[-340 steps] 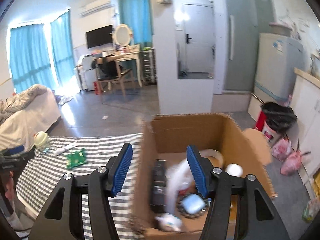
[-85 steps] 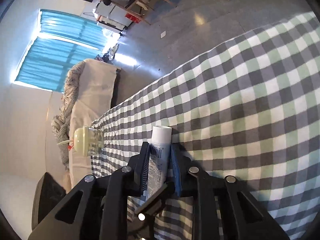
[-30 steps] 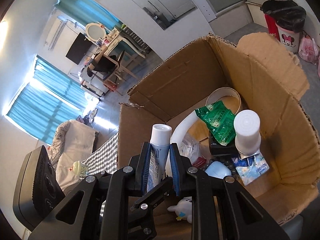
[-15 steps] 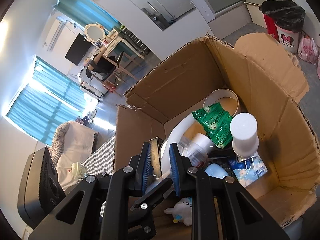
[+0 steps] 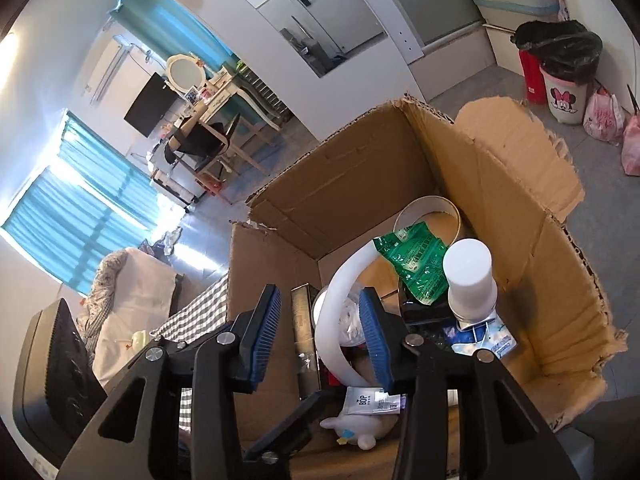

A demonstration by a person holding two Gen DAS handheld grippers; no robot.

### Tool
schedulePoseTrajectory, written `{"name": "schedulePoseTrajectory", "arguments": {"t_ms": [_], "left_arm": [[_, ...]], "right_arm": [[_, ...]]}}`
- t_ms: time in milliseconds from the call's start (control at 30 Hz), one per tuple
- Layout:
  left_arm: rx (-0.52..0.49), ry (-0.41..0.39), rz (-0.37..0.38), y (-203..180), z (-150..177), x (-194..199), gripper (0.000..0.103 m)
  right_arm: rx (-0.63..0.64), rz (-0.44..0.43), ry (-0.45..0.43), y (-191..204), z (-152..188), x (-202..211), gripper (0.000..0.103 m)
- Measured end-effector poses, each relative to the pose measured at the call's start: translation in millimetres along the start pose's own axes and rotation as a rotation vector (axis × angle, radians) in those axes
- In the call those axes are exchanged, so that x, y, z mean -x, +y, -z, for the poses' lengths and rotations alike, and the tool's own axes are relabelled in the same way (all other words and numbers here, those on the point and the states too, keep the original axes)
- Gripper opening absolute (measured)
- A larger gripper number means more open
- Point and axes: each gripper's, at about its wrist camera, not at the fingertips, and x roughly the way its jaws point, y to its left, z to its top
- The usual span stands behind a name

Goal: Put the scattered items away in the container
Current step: 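Lower the tube into the box and open both tools, then move both tools back over the sheet toward the orange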

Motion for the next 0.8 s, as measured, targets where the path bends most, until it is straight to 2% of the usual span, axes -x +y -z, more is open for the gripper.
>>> {"name": "schedulePoseTrajectory", "arguments": {"t_ms": [167, 267, 400, 567, 633, 700, 800], "left_arm": [[0.053, -0.009, -0.013, 12, 2, 16, 0.088], [0.092, -0.025, -0.032, 23, 8, 32, 0.09], [0.151, -0.053, -0.084, 39, 16, 57, 0.092], [0.22, -0.095, -0.143, 63, 32, 89, 0.098], [0.245, -0.105, -0.167, 71, 39, 99, 0.099], [0.273, -0.109, -0.181, 80, 46, 108, 0.099], [0.307, -0.11, -0.198, 91, 59, 118, 0.099]], "right_arm": [[0.044, 0.056, -0.045, 18, 4, 14, 0.044], [0.066, 0.089, -0.081, 28, 8, 24, 0.049], [0.093, 0.133, -0.106, 43, 15, 34, 0.051], [0.136, 0.162, -0.135, 64, 27, 44, 0.055], [0.158, 0.171, -0.145, 73, 32, 48, 0.056], [0.174, 0.17, -0.149, 82, 37, 52, 0.062], [0.207, 0.174, -0.161, 97, 46, 56, 0.062]]}}
